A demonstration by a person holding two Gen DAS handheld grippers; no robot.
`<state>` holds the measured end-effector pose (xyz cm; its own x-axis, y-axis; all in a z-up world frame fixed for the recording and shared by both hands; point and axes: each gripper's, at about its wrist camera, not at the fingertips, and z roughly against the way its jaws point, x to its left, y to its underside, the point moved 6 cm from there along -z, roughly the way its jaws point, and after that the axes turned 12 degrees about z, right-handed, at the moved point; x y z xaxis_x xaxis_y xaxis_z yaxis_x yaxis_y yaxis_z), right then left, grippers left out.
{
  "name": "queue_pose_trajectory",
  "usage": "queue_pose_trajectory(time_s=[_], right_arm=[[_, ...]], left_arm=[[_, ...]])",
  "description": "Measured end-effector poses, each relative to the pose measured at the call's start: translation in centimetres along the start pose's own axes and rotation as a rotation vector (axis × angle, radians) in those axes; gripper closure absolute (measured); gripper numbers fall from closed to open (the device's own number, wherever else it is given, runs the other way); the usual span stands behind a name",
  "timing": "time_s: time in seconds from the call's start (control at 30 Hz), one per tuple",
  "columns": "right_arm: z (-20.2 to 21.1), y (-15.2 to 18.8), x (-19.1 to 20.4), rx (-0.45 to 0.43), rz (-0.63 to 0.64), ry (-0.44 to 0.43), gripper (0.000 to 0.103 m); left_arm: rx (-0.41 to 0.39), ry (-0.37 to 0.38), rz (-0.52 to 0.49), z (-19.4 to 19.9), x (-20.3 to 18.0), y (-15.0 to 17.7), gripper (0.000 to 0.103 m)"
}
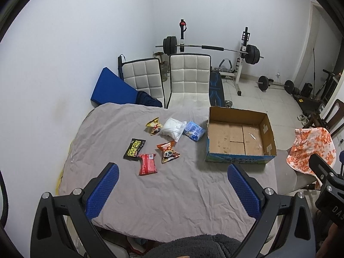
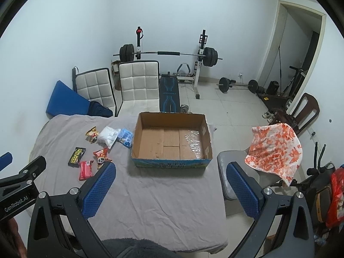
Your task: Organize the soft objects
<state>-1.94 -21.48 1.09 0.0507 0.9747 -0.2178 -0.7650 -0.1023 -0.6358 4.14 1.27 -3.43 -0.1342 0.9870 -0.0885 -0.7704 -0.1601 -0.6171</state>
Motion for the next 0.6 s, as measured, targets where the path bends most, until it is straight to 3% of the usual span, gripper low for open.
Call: queue_pose_trajectory(time_s=[0.6], right_arm=[[-0.14, -0.43, -0.14, -0.007, -0.002, -0.001, 0.0]], left_arm=[[-0.009, 0.001, 0.01, -0.05, 0.09, -0.12, 0.0]])
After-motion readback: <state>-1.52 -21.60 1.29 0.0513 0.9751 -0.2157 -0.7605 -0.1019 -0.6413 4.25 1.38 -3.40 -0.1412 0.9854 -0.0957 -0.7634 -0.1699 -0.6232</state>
